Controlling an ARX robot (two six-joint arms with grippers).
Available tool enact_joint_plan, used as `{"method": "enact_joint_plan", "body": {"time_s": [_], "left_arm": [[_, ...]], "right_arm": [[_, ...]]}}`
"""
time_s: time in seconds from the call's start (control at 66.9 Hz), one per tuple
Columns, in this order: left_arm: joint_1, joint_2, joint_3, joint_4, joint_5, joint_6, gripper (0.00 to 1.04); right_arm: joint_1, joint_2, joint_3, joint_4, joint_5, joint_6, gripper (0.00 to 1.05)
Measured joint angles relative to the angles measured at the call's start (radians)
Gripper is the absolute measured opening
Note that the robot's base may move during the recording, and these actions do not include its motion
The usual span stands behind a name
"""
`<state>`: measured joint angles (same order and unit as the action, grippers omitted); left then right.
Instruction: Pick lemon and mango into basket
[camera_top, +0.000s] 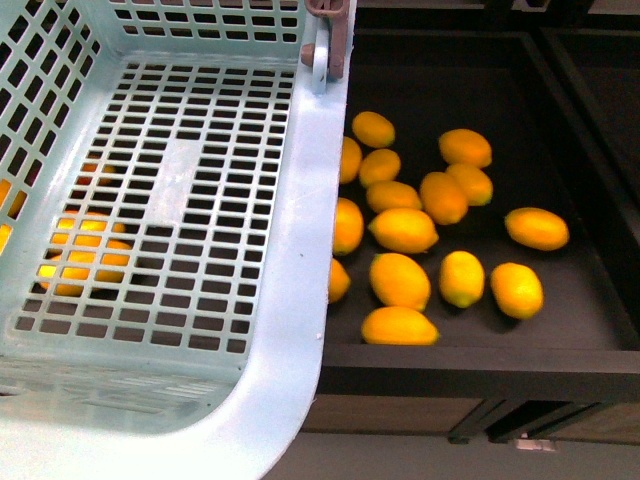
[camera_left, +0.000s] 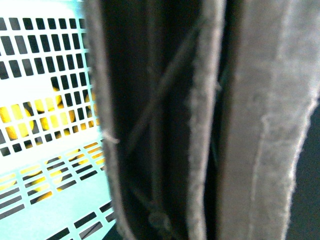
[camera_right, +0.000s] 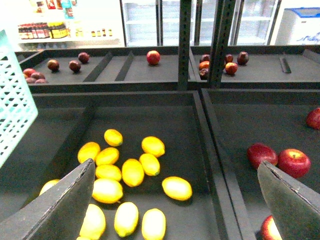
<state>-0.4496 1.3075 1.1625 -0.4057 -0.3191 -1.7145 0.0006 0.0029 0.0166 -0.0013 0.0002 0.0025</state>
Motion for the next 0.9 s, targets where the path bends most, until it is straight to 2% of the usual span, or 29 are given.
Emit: {"method": "enact_joint_plan", "body": {"time_s": [0.553, 0.642, 0.657, 0.702, 0.717, 0.747, 0.807, 0.896], "left_arm": [[0.006, 0.0, 0.0, 0.0, -0.003, 0.008, 0.15], [0.014, 0.001, 0.003, -0.008, -0.033, 0.012, 0.15], [0.013, 0.007, 0.013, -0.029, -0.044, 0.021, 0.15], [0.005, 0.065, 0.12, -0.23, -0.079, 0.097, 0.15], [-0.002, 0.107, 0.189, -0.34, -0.092, 0.179, 0.15], [-0.008, 0.16, 0.262, -0.453, -0.098, 0.285, 0.15], [-0.011, 0.232, 0.33, -0.51, -0.068, 0.457, 0.15], [-0.021, 0.33, 0.399, -0.481, -0.008, 0.569, 0.15]], "right_arm": [[-0.001, 0.002, 0.0, 0.0, -0.005, 0.0, 0.96], [-0.001, 0.002, 0.0, 0.0, -0.008, 0.0, 0.96], [-0.001, 0.002, 0.0, 0.0, -0.007, 0.0, 0.96], [-0.001, 0.002, 0.0, 0.0, -0.004, 0.0, 0.96], [-0.001, 0.001, 0.0, 0.0, -0.005, 0.0, 0.96], [-0.001, 0.001, 0.0, 0.0, -0.005, 0.0, 0.96], [-0.001, 0.001, 0.0, 0.0, -0.003, 0.0, 0.96], [-0.001, 0.001, 0.0, 0.0, -0.001, 0.0, 0.96]]}}
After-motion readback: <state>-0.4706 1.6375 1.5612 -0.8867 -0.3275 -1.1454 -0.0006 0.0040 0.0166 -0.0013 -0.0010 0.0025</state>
